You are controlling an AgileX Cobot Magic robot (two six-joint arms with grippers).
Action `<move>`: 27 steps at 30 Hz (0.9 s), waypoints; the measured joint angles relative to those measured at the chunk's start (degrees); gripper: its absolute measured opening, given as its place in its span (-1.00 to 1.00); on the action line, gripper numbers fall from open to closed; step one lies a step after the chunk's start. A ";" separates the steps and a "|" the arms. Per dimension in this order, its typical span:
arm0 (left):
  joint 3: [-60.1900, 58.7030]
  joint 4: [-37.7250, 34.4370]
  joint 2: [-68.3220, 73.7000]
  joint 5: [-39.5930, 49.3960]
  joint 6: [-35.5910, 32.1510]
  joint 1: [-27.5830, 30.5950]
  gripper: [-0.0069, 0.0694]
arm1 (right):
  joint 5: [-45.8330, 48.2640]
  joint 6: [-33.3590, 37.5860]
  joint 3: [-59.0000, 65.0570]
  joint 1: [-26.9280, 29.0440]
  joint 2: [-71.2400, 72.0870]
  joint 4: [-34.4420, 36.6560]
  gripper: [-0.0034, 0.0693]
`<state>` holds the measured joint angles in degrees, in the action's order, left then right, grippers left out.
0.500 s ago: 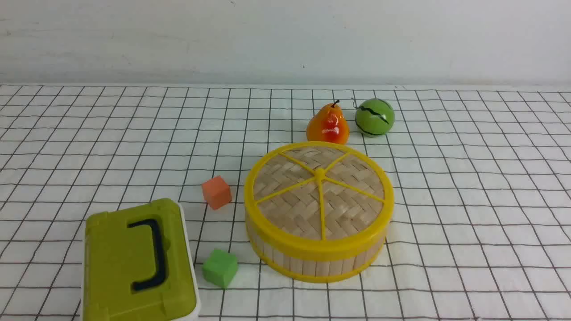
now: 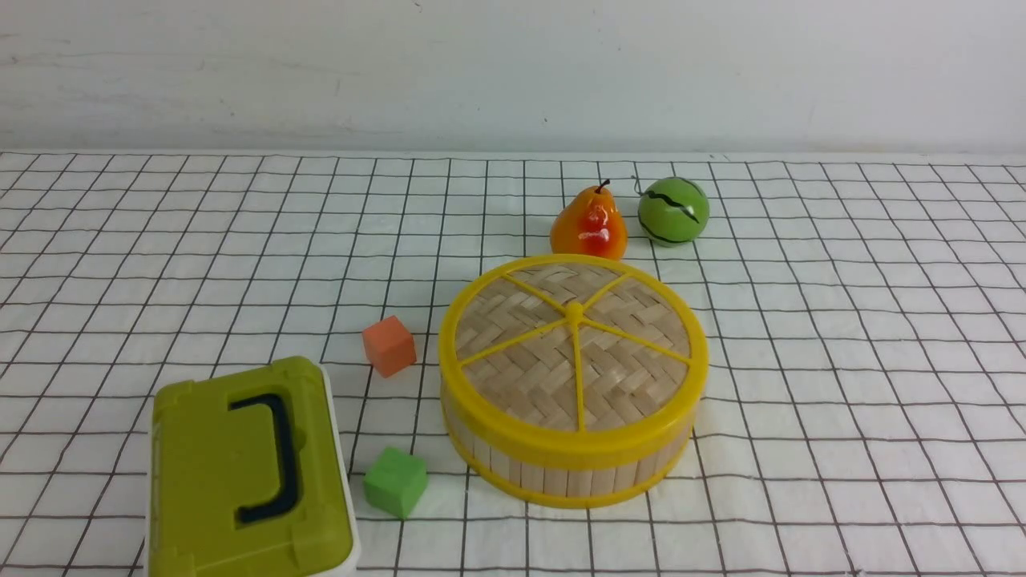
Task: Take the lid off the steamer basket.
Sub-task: Use the right arm to lift the lid of the steamer
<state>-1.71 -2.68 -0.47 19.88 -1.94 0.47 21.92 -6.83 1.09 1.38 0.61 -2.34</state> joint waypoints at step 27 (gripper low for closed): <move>0.00 0.00 0.00 0.00 0.00 0.00 -0.19 | 0.00 0.00 0.00 0.00 0.00 0.25 -0.50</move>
<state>-1.71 -2.68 -0.47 19.88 -1.94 0.47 21.92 -6.83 1.09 1.38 0.61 -2.08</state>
